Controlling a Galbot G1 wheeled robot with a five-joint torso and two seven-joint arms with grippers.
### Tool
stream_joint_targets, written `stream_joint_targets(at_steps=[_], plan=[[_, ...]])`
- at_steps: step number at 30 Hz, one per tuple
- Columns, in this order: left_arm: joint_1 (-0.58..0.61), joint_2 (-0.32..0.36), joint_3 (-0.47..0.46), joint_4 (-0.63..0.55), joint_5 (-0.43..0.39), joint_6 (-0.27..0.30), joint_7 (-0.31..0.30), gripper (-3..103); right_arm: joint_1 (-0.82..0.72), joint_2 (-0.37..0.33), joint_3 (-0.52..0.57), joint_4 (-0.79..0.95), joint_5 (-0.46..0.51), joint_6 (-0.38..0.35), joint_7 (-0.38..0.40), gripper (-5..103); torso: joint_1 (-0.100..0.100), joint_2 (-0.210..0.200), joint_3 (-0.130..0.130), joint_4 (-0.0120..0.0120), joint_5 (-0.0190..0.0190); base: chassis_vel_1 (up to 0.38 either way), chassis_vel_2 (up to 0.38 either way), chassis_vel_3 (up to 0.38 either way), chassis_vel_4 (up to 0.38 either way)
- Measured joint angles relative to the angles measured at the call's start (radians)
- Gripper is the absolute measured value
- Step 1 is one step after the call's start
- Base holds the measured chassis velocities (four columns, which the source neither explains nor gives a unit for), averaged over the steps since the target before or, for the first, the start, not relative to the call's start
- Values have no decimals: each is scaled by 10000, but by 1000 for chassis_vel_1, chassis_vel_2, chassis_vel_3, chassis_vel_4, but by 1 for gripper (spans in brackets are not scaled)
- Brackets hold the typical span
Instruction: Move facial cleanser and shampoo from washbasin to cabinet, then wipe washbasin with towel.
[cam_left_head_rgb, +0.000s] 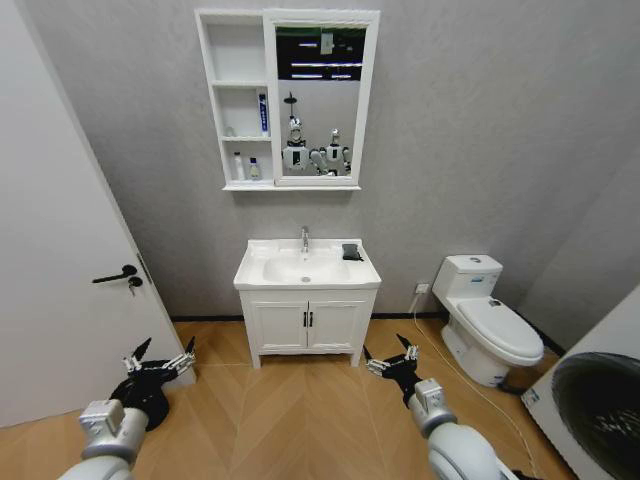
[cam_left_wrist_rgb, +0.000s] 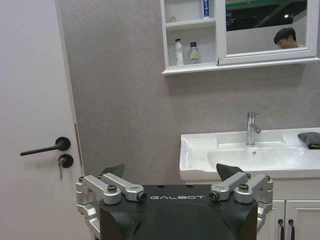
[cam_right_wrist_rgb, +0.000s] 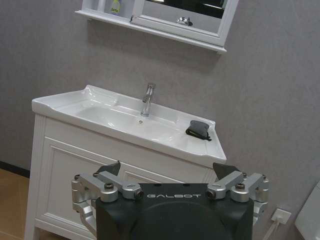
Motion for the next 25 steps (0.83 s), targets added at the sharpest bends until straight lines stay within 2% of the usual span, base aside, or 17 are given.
stream_joint_targets(at_steps=[25], plan=[[0, 0, 0, 0, 0, 0, 2, 100, -723, 399, 493, 275, -483, 318, 29, 100, -1, 1, 0, 2, 0, 0, 0, 0, 0]])
